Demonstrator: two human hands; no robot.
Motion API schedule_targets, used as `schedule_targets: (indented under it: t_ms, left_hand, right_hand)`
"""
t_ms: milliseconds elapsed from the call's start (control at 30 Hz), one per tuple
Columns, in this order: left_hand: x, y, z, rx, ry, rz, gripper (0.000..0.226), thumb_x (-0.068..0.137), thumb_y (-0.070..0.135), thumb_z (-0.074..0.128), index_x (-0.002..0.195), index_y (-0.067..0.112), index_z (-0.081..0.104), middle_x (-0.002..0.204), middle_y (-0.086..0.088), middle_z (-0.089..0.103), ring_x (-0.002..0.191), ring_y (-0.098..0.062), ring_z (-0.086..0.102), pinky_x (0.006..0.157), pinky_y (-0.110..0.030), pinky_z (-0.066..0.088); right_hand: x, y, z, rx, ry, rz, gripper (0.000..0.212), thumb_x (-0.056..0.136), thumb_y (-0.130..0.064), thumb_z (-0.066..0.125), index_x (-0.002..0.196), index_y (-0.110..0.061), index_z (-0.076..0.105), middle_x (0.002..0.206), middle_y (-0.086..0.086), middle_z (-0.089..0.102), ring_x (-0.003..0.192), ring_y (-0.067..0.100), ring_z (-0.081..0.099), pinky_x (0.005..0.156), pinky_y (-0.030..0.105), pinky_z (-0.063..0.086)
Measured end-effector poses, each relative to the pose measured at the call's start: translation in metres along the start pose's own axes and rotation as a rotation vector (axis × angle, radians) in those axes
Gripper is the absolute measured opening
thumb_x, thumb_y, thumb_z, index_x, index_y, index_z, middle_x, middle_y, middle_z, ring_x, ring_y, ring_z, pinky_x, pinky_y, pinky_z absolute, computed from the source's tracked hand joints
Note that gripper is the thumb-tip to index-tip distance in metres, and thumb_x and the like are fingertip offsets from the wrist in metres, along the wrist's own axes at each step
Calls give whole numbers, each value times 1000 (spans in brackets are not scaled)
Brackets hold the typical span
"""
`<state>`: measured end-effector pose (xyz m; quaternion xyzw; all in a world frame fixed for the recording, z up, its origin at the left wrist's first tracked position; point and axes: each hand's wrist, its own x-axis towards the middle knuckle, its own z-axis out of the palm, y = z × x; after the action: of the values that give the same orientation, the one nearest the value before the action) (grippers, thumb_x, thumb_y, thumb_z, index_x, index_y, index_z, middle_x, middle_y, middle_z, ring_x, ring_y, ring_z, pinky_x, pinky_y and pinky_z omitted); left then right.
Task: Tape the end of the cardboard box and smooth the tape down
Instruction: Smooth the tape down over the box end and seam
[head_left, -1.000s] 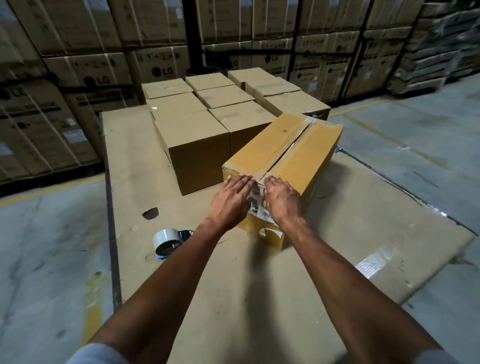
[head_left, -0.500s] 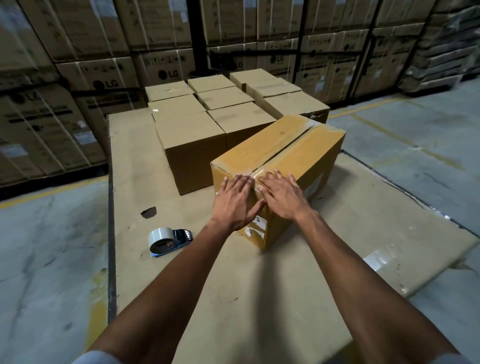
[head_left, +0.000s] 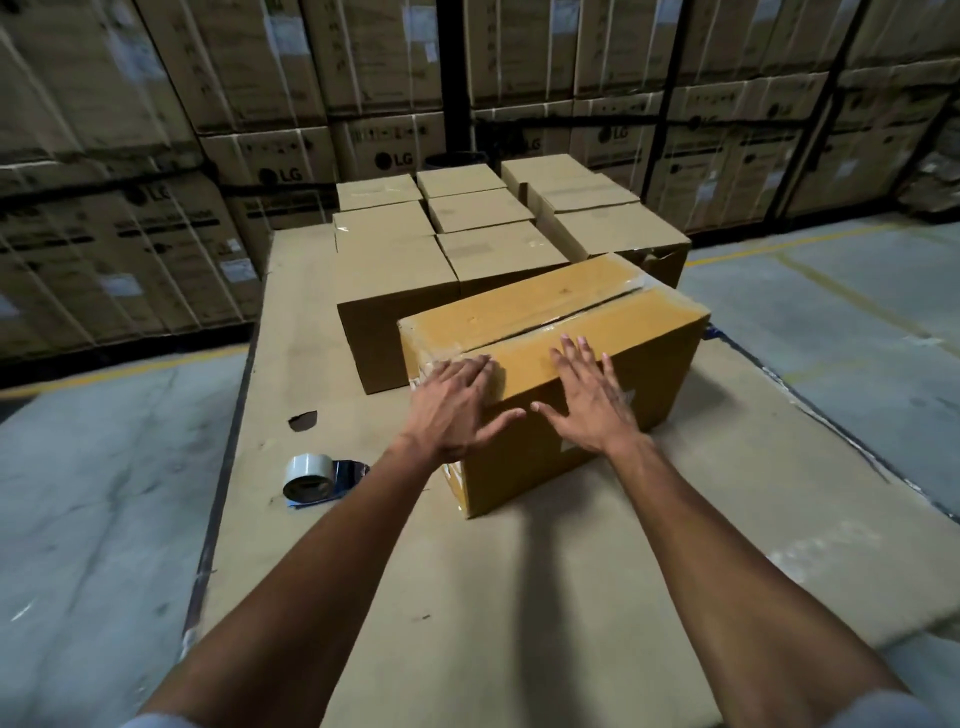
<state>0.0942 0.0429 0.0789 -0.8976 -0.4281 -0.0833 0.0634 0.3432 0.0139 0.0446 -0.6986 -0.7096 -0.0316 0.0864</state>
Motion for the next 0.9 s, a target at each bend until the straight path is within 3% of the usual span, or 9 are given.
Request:
schedule_targets:
  t_ms: [133,200,433,567,900]
  left_hand:
    - [14,21,21,3,12,-4,67,112,64,25,171,32,19,177,-1,27,163,-27,27,131,-46,23]
    - [17,18,29,12,26,-34,62,114,57,24,171,34,16,178,0,26,164,-26,25,132,-48,24]
    - [31,-2,43,43,43,-154,59,117,43,28,172,25,19,178,-3,25,165,-27,21,132,-54,25]
    - [46,-10,46,56,14,-208,61,116,37,30,173,28,11,180,-1,15,167,-27,11,134,-56,15]
    - [64,-34,55,82,-3,-304,65,116,33,39,172,33,7,181,0,11,167,-31,7,133,-63,6]
  right_hand:
    - [9,3,10,42,54,-20,95,96,-74,34,167,-19,3,173,6,-14,160,25,-15,130,49,-3]
    - [14,2,15,53,85,-30,95,96,-73,35,167,-17,5,173,8,-11,160,26,-12,131,49,-2]
    - [46,-2,29,37,126,-145,91,102,-48,54,166,-13,-1,173,10,-11,159,29,-16,130,50,-3]
    - [68,-1,32,16,121,-161,91,103,-37,56,164,-13,-7,172,12,-12,159,29,-15,130,49,-4]
    - [94,-22,47,9,145,-137,93,102,-38,57,164,-11,-8,172,13,-15,159,32,-17,130,53,1]
